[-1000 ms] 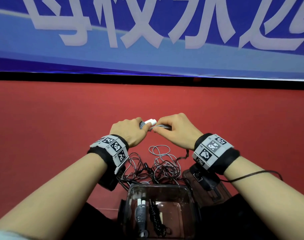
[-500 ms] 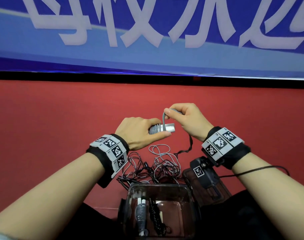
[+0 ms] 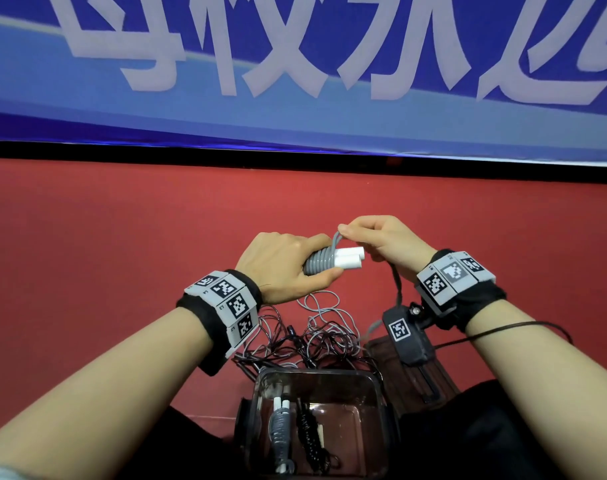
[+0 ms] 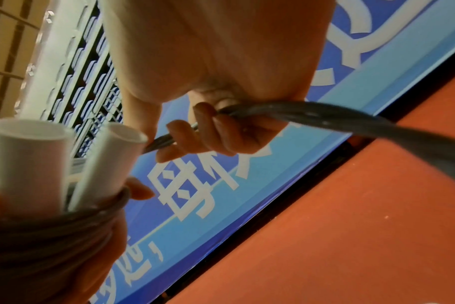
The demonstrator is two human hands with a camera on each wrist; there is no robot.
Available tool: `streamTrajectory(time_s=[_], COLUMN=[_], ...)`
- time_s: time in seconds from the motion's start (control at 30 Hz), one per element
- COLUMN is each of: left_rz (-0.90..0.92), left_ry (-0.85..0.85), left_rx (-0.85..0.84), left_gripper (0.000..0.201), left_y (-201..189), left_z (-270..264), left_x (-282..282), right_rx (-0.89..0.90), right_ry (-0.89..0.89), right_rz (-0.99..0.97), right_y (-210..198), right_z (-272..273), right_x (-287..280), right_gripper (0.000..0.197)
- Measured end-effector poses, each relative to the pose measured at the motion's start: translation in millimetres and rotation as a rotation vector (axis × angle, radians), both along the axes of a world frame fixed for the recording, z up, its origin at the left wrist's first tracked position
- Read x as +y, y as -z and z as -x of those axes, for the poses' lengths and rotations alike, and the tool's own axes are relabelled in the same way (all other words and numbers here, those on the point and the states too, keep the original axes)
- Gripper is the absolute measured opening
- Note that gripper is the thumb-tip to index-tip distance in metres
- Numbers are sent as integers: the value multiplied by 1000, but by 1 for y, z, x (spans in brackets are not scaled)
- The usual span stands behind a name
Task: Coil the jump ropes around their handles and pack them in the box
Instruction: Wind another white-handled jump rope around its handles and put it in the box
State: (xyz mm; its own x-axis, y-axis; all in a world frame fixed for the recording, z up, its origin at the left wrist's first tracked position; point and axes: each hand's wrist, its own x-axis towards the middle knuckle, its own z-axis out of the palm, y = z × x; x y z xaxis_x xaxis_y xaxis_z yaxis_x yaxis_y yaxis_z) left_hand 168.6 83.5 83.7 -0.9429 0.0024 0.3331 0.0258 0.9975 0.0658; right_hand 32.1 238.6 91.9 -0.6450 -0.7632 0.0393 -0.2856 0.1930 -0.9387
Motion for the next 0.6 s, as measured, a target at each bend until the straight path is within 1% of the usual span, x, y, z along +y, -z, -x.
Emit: streamTrajectory(time_s=[0.13,0.23,0.27,0.33,0.37,0.43,0.47,0.6], left_rz=[-174,-280,-329,-421,-437,-391,-368,-333], left_ry=[-13,-16,-22,-41,-56,-100,-126,-237], left_rx=[34,25,38,70,76,74,75,64], left_gripper=[66,70,68,55,46,29,26,34], left_y=[5,9,10,8,8,8,9,8], left_z=[2,4,5,6,7,8,9,11], left_x=[-4,-5,-6,-7,-7,-9,-9,-11], right_rx=[-76,-53,-16,57,63,50,77,355], right_ry=[-2,-9,-15,-46,-65,-89,-88,-66], right_rz=[-14,-45,-73,-136,-155,-165,-169,-236], right_y=[10,18,19,20,20,20,20,19], right_z=[3,-2,-4,-7,-9,-11,-12,-16], right_x=[-3,-9,-10,-11,-12,-13,-14,-17], right_gripper=[23,30,32,39,40,38,35,29])
